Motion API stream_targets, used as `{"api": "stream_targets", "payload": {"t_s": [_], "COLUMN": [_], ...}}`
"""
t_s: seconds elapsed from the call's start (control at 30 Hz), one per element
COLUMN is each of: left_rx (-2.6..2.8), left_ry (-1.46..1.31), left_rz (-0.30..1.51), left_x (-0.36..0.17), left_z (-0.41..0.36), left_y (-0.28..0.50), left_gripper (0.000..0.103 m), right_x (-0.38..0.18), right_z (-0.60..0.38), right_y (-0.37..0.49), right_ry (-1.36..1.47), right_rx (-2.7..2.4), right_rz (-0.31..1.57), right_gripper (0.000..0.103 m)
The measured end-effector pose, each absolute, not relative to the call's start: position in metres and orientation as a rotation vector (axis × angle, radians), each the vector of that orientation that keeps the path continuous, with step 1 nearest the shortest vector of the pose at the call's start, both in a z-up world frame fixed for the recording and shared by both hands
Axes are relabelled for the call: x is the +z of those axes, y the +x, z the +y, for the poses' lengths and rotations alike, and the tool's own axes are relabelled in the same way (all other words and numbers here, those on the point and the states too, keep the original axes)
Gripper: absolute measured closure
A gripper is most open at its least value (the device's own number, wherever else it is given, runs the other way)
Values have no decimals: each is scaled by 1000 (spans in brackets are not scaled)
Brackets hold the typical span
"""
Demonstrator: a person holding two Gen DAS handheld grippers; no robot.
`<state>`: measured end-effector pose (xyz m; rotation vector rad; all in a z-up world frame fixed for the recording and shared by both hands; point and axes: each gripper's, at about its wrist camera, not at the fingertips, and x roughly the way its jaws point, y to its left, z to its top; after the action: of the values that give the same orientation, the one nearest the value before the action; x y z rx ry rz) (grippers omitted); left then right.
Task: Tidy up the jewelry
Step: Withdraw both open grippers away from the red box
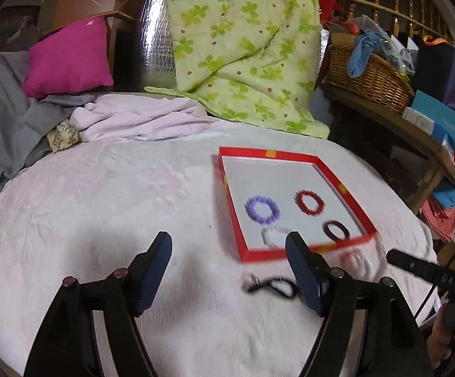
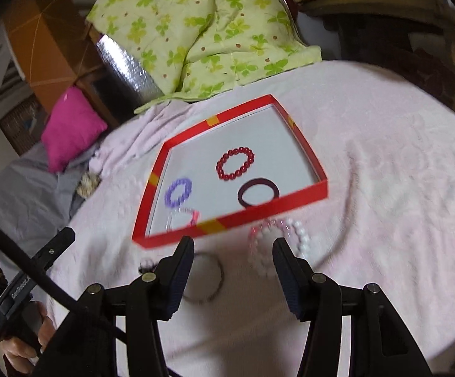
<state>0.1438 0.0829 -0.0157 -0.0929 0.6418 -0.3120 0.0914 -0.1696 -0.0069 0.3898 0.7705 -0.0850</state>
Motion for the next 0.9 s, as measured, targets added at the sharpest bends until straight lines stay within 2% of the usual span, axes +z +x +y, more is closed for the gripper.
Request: {"api": "stream_targets", "payload": {"t_s": [0.33, 0.63, 0.9], "left_rx": [-281, -234, -243], "left_ry": [-112, -65, -62], "left_rz": [671, 702, 714], "left_x": [-31, -42, -45], "left_z": [99, 91, 84], "left_y": [113, 116, 112], "left_gripper": [26, 26, 26], "right_x": [45, 13, 20], "right_z": [-153, -151, -174], "right_y": [63, 82, 72], "right_ry": [382, 419, 503], "right_rx": [-56, 18, 8], "right_rz": [724, 782, 737], "right_gripper": [47, 47, 47]}}
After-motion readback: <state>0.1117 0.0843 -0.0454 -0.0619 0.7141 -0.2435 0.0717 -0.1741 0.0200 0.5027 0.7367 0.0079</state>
